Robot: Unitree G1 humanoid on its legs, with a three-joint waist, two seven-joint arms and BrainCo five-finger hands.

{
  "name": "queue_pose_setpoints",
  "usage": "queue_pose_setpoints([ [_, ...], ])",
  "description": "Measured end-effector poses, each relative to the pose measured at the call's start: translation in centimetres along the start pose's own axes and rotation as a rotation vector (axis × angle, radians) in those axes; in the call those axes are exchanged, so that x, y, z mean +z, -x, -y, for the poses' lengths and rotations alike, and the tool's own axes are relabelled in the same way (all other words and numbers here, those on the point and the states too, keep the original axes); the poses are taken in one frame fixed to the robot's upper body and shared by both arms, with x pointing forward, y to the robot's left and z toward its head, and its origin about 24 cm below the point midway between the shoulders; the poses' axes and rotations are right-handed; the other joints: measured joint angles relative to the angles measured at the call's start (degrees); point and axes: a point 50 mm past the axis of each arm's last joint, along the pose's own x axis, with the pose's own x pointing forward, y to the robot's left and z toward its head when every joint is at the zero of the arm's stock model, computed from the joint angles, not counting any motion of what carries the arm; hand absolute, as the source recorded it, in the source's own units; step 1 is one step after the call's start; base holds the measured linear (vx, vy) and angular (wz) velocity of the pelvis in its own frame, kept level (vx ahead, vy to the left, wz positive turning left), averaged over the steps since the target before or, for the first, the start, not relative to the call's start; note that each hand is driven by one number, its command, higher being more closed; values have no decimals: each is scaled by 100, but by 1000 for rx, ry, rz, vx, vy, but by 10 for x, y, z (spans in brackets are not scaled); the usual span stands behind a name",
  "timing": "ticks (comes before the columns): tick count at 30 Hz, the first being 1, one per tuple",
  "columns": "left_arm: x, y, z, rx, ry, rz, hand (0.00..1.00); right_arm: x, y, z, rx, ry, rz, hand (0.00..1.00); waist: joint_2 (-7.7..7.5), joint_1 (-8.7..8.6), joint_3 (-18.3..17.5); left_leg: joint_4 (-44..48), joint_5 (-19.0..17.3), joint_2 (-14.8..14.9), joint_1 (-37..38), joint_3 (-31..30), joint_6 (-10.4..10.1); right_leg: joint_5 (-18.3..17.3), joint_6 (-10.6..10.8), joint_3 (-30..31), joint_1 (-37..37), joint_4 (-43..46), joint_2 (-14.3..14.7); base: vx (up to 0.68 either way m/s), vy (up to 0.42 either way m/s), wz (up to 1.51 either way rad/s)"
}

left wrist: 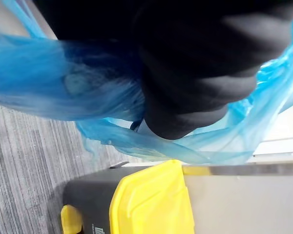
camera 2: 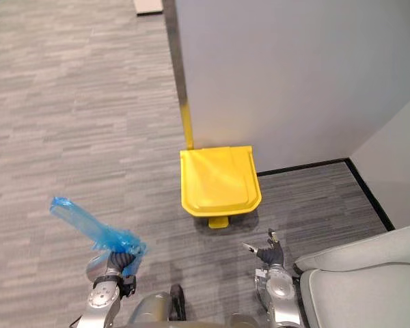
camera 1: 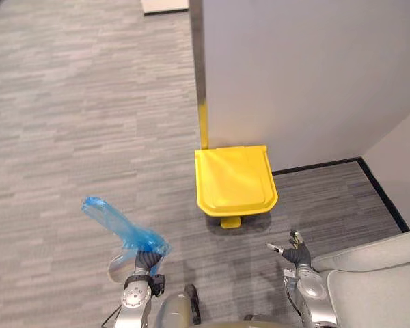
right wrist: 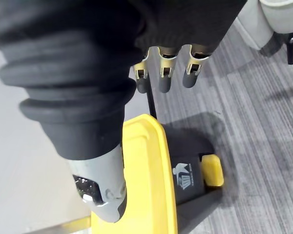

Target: Gather rubbish on tea table into small bin, then transfer packed bag to large trash can.

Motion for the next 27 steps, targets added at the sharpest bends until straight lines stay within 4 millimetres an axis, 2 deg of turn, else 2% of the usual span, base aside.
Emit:
queue_pose_setpoints([
  [1,-4,0,0,-4,-5,-17,100,-2,-1,-1,4,13,-11,0,-46,-18,-10,-167,-6,-70,155,94,4,-45,102,21,-291,688,-123,166,69,-28],
  [2,-7,1,1,-6,-8,-29,100,-9,0,1,3,23,-37,0,-90,-59,0,-360,-13,-198,389,143,21,63,271,2,-581,1403,-288,169,63,-18],
  [3,-7,1,1,-9,-8,-31,100,-11,1,1,3,26,-48,0,-91,-98,-1,-417,-22,-219,462,139,36,153,300,-41,-665,1649,-335,197,71,-3],
  [4,-8,2,2,-10,-9,-34,100,-15,2,2,2,28,-63,0,-79,-169,0,-451,-44,-210,547,112,65,272,246,-94,-779,1957,-361,190,40,13],
  [5,-8,1,2,-14,-12,-31,100,-19,4,2,5,31,-75,0,-60,-194,11,-531,-70,-198,676,75,83,-65,54,-78,-877,2164,-346,190,15,13],
  [6,-7,1,2,-11,-9,-29,100,-19,4,1,7,31,-75,0,-52,-186,8,-545,-75,-185,682,49,79,-237,-3,-81,-963,2185,-330,178,-64,11],
  [7,-3,-3,0,-9,-17,-17,100,-16,3,1,7,33,-68,0,-66,-184,1,-552,-80,-85,682,-89,71,-481,-133,-84,-1179,2076,-140,154,-131,22],
  [8,-1,-8,0,-8,-19,-14,100,-16,2,4,3,40,-65,0,82,-204,85,-509,-74,105,683,-241,61,-516,-207,-52,-1345,1559,192,150,-152,29],
  [9,-1,-9,0,-9,-19,-19,100,-14,1,5,1,43,-60,0,69,-207,77,-473,-67,154,683,-297,48,-489,-232,-13,-1371,1169,293,149,-138,43],
  [10,-1,-10,-5,-1,-34,-19,100,-18,3,7,-3,44,-69,0,-86,-198,30,-371,-51,-7,691,-424,-16,283,-301,47,-1276,-8,317,198,-133,44],
  [11,-3,-11,-3,-7,-31,-26,100,-22,5,10,-8,51,-83,0,-137,-204,38,-304,-117,-72,737,-543,-119,627,-354,55,-1260,-98,244,228,-123,51],
  [12,-7,-10,7,-24,-4,-50,100,-27,4,16,-18,68,-106,0,65,-254,-9,-284,-133,57,778,-683,-181,689,-431,-40,-1082,-160,330,271,-139,25],
  [14,-11,-6,15,-33,22,-61,100,-24,2,22,-33,73,-98,0,207,-189,-115,-457,-126,126,800,-857,-204,701,-450,-48,-956,-440,447,191,-111,-2],
  [15,-11,-6,17,-36,29,-62,100,-22,1,27,-50,71,-93,0,251,-203,-137,-667,-42,182,880,-951,-320,723,-483,-94,-892,-610,523,96,-70,3],
  [21,-11,-7,17,-39,23,-61,100,-30,4,30,-67,54,-123,0,226,-186,-153,-820,38,189,1055,-1144,-403,980,-459,-257,-384,-1268,548,48,4,16],
  [27,-18,-7,4,-24,-20,-88,100,-33,4,28,-68,34,-136,0,145,-167,-175,-821,213,-81,950,-1310,-306,1482,-315,-385,-2,-2101,359,-39,78,16],
])
